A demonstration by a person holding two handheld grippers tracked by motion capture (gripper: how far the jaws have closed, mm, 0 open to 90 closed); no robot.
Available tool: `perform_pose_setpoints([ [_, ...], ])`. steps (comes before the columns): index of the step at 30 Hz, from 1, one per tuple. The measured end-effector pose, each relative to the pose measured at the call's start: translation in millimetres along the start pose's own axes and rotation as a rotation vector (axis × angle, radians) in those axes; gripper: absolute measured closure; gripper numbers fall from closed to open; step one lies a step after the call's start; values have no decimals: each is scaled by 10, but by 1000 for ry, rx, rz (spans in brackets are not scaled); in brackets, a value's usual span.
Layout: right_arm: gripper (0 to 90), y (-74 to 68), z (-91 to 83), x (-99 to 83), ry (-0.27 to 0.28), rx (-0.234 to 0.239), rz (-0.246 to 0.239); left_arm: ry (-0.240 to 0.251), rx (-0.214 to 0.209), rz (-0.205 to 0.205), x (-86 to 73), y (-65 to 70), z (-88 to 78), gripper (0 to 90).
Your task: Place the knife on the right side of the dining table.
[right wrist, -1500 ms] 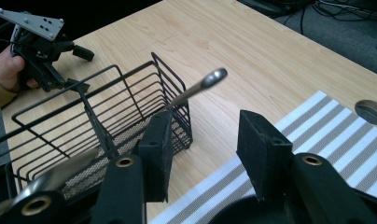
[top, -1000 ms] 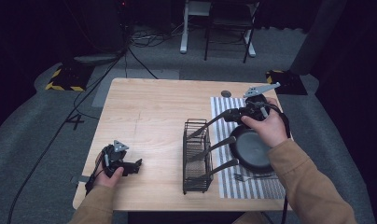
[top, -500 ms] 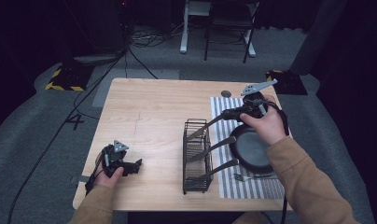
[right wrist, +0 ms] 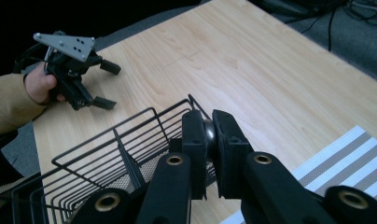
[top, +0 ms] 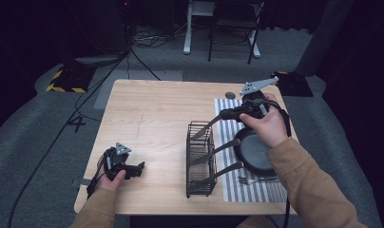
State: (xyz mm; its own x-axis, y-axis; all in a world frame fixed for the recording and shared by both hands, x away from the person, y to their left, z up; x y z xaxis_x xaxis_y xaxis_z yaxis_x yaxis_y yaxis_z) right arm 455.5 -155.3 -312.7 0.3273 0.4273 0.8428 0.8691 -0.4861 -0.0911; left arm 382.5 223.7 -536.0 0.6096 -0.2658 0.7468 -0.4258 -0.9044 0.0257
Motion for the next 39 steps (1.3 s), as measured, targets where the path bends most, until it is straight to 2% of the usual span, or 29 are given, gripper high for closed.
perform_pose_setpoints([
  [7, 844, -55, -182, 111, 25, 12, 3, 0, 0, 0, 0, 0, 0, 2],
  [10, 844, -61, -365, 173, 50, 7, 7, 0, 0, 0, 0, 0, 0, 2],
  [14, 844, -39, -564, 220, 74, -11, 21, 0, 0, 0, 0, 0, 0, 2],
  [15, 844, -39, -564, 220, 74, -11, 21, 0, 0, 0, 0, 0, 0, 2],
  [16, 844, -27, -666, 241, 87, -21, 26, 1, 0, -2, 1, 1, 1, 2],
  [25, 844, 23, -1072, 342, 137, -65, 31, 0, 0, 0, 0, 0, 0, 2],
  [33, 844, 137, -1321, 372, 175, -98, 55, 0, 0, 0, 0, 0, 0, 2],
  [37, 844, 298, -1438, 352, 188, -161, 72, 0, 0, 0, 0, 0, 0, 2],
  [39, 844, 347, -1443, 336, 189, -171, 80, 0, 0, 0, 0, 0, 0, 2],
])
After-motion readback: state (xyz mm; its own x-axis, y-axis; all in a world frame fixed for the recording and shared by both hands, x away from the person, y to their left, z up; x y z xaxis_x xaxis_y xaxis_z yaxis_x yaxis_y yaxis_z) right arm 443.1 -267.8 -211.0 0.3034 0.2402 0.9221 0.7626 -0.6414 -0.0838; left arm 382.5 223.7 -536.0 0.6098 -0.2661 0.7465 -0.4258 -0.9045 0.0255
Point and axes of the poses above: each handheld gripper's, and its own axes: z roughly forward along the jaws, x roughly out of its top, y roughly to its right, the point moved 4 cm from there along z, roughly forward along the jaws, and after that the axes turned 7 degrees about y, right-handed, at the moved point
